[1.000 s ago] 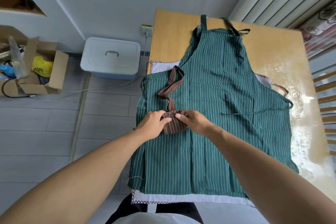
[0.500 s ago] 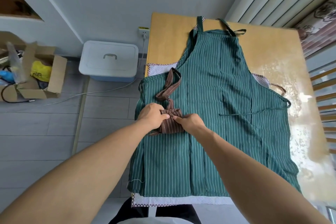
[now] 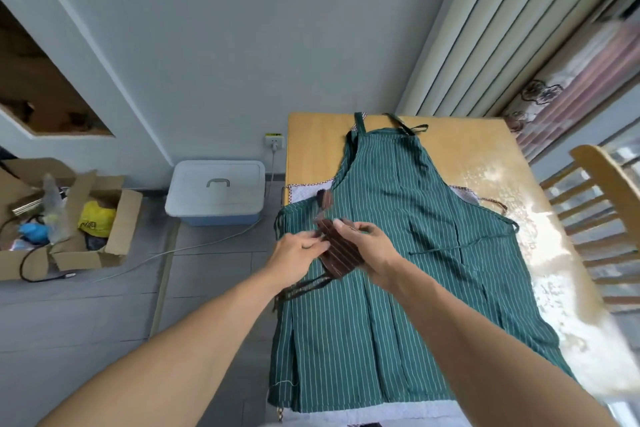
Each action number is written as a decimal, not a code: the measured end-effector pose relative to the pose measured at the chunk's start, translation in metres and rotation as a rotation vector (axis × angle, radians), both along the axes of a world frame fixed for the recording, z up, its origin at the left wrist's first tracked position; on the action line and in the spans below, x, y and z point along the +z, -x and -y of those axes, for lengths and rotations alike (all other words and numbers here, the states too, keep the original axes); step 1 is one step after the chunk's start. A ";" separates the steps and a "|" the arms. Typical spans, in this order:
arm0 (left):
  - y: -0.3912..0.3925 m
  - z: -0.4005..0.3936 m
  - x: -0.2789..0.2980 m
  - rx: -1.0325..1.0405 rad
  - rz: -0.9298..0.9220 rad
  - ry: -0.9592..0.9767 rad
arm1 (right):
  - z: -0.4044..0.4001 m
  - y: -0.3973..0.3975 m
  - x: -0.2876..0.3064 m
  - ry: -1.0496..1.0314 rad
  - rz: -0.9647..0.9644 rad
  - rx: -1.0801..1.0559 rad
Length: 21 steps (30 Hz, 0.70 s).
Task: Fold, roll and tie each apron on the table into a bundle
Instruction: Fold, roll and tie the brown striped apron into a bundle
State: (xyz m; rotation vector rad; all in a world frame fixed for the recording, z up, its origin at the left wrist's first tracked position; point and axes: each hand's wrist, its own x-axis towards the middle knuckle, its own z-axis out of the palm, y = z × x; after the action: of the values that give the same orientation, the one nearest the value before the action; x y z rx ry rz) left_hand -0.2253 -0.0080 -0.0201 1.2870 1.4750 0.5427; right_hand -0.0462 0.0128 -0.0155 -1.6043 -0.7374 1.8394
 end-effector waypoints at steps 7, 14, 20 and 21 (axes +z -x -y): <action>-0.019 0.004 0.047 0.007 0.077 0.043 | 0.032 -0.015 0.054 -0.174 0.112 -0.230; -0.032 0.002 0.111 -0.367 0.206 0.362 | 0.054 -0.060 0.127 -0.293 0.336 0.020; -0.073 -0.004 0.197 -0.599 0.000 0.021 | 0.062 -0.093 0.193 -0.452 0.476 0.093; -0.084 0.005 0.206 -0.665 -0.029 0.010 | 0.062 -0.096 0.200 -0.467 0.475 0.083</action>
State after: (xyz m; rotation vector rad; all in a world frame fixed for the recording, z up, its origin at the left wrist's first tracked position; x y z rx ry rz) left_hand -0.1410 -0.0128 0.1855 1.6718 0.9785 0.0751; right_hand 0.0498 -0.0494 0.1841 -1.7102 -1.3443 1.2081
